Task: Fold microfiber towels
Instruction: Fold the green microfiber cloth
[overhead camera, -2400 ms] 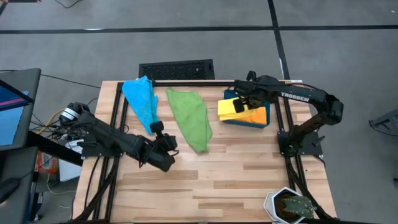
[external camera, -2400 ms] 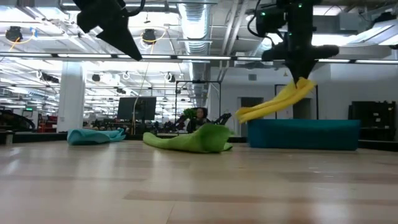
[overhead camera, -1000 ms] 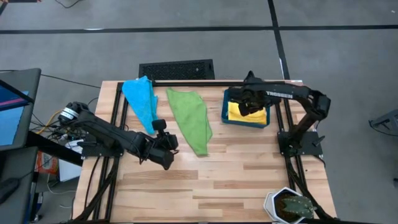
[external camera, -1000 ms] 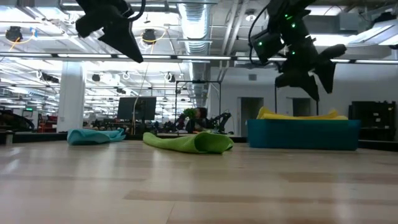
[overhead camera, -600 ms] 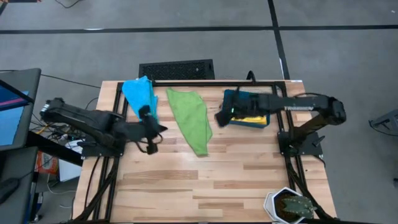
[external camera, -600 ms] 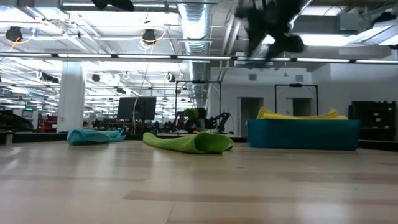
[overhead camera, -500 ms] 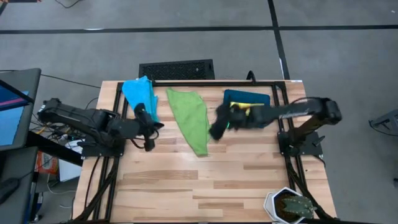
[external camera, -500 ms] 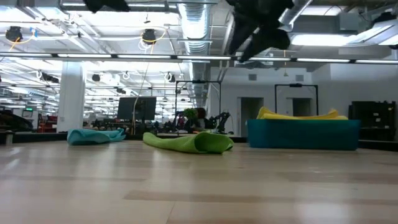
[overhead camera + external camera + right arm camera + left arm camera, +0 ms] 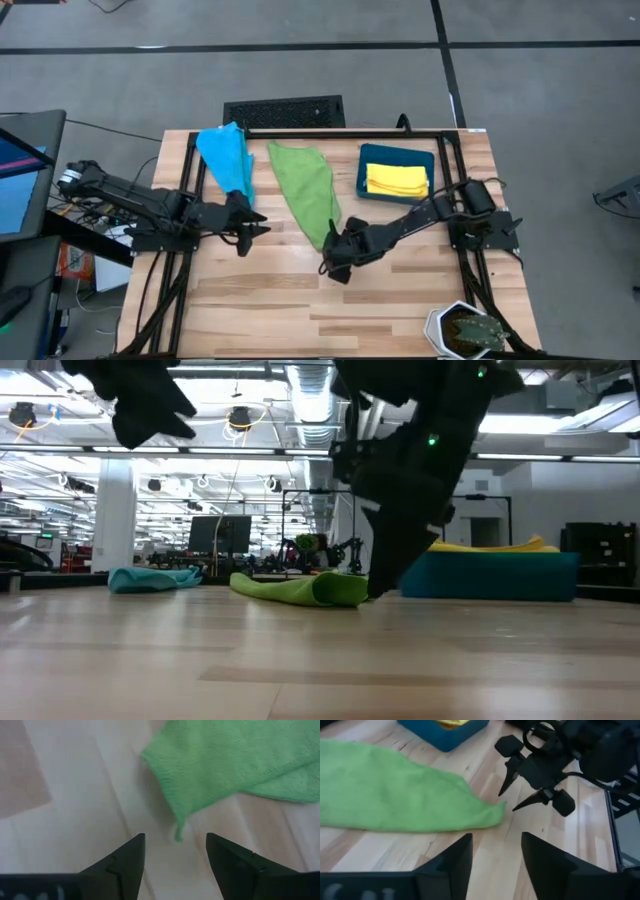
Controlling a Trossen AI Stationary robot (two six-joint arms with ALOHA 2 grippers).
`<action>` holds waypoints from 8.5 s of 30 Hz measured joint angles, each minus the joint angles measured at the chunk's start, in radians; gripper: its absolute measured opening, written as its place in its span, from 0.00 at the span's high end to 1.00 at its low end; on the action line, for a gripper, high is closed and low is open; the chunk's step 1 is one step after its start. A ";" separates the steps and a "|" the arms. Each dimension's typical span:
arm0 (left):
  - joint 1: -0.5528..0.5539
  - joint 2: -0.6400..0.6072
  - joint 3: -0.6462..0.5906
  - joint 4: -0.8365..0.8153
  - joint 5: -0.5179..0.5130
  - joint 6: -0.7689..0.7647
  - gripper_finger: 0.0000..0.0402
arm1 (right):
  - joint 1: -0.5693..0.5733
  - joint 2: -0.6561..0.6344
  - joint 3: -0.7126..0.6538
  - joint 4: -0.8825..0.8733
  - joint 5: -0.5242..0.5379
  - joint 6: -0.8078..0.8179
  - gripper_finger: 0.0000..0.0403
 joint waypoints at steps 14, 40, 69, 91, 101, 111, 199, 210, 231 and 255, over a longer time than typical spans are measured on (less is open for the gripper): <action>0.000 0.063 -0.002 0.040 -0.040 -0.030 0.52 | -0.041 0.017 0.001 0.032 0.002 -0.075 0.55; 0.303 0.350 0.029 0.418 0.370 0.143 0.52 | 0.382 -0.105 0.031 -0.055 -0.029 0.416 0.89; 0.548 1.241 0.781 0.060 0.566 0.639 0.52 | 0.478 -0.100 0.028 -0.065 -0.025 0.637 0.89; 0.488 1.042 0.861 -0.315 0.631 0.639 1.00 | 0.462 -0.101 0.028 -0.126 0.033 0.625 0.93; 0.487 0.622 0.862 -0.620 0.337 0.582 1.00 | 0.392 -0.103 0.133 -0.472 0.175 0.549 0.95; 0.524 0.301 0.709 -0.603 0.029 0.565 1.00 | 0.210 -0.140 0.318 -0.954 0.461 0.456 0.96; -0.448 0.314 -0.319 0.365 -0.046 -0.698 0.53 | 0.425 0.012 -0.086 0.254 -0.008 1.345 0.67; -0.370 0.314 -0.305 0.256 -0.004 -0.469 0.53 | 0.425 0.013 -0.086 0.254 -0.002 1.341 0.68; -0.328 0.315 -0.250 0.129 0.025 -0.025 0.66 | 0.424 0.014 -0.086 0.253 0.001 1.335 0.69; -0.319 0.370 -0.140 0.083 -0.066 -0.034 1.00 | 0.424 0.013 -0.089 0.257 -0.013 1.336 0.94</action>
